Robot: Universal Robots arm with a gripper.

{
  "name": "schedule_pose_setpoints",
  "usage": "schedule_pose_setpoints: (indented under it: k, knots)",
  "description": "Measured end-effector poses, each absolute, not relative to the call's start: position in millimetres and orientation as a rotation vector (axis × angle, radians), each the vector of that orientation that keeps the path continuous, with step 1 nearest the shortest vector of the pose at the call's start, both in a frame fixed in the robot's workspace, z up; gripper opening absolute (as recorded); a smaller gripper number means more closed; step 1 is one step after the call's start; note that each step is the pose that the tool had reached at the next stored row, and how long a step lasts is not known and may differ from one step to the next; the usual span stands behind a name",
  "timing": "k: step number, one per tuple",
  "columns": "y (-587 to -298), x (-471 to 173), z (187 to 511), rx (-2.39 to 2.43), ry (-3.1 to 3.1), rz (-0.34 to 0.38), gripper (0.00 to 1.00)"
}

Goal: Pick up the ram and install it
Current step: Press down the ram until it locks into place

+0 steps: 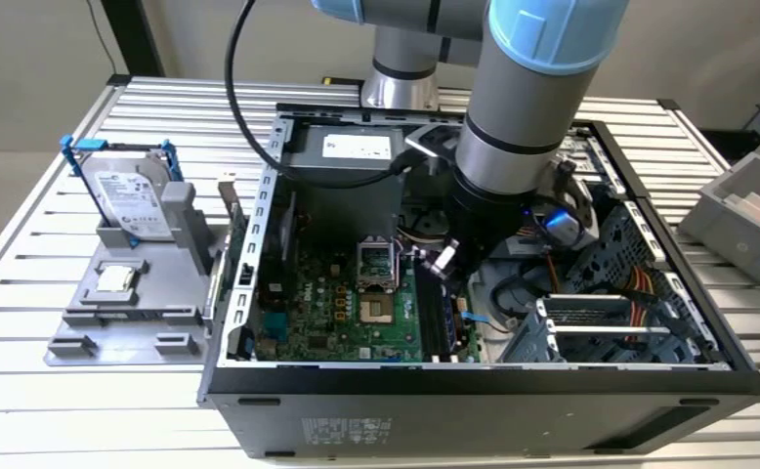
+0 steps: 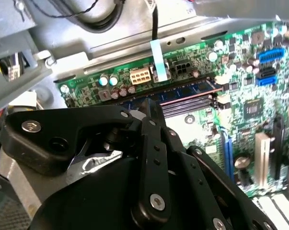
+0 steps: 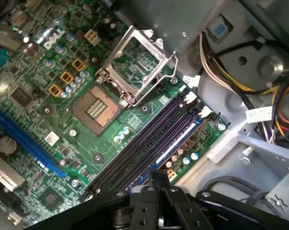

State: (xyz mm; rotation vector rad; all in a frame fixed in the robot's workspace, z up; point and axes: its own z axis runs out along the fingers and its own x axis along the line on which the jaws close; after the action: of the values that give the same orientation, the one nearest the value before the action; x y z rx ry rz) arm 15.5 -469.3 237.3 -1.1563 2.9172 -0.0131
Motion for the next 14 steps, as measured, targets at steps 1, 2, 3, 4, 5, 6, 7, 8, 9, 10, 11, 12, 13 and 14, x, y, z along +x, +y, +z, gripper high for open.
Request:
schedule_pose_setpoints:
  k: [1,2,3,4,5,6,7,8,9,10,11,12,13,14]
  knots:
    - [-469.2,15.5,237.3,-1.179,2.908,-0.013,0.0]
    - [-469.2,15.5,237.3,-1.2,2.9,-0.013,0.0]
    - [-469.2,15.5,237.3,-1.22,2.891,-0.013,0.0]
    - [-469.2,15.5,237.2,-1.24,2.882,-0.013,0.0]
    - [-469.2,15.5,237.2,-1.261,2.873,-0.013,0.0]
    - [-469.2,15.5,237.3,-1.279,2.865,-0.013,0.0]
    - [-469.1,15.5,237.3,-1.296,2.858,-0.013,0.0]
    - [-469.1,15.5,237.3,-1.315,2.849,-0.013,0.0]
    - [-469.1,15.5,237.3,-1.333,2.84,-0.013,0.0]
    - [-469.1,15.5,237.3,-1.351,2.832,-0.013,0.0]
    - [-469.1,15.5,237.3,-1.37,2.823,-0.012,0.0]
    - [-469.1,15.5,237.3,-1.389,2.813,-0.013,0.0]
    - [-469.1,15.5,237.2,-1.408,2.804,-0.013,0.0]
    - [-469.1,15.5,237.2,-1.427,2.794,-0.013,0.0]
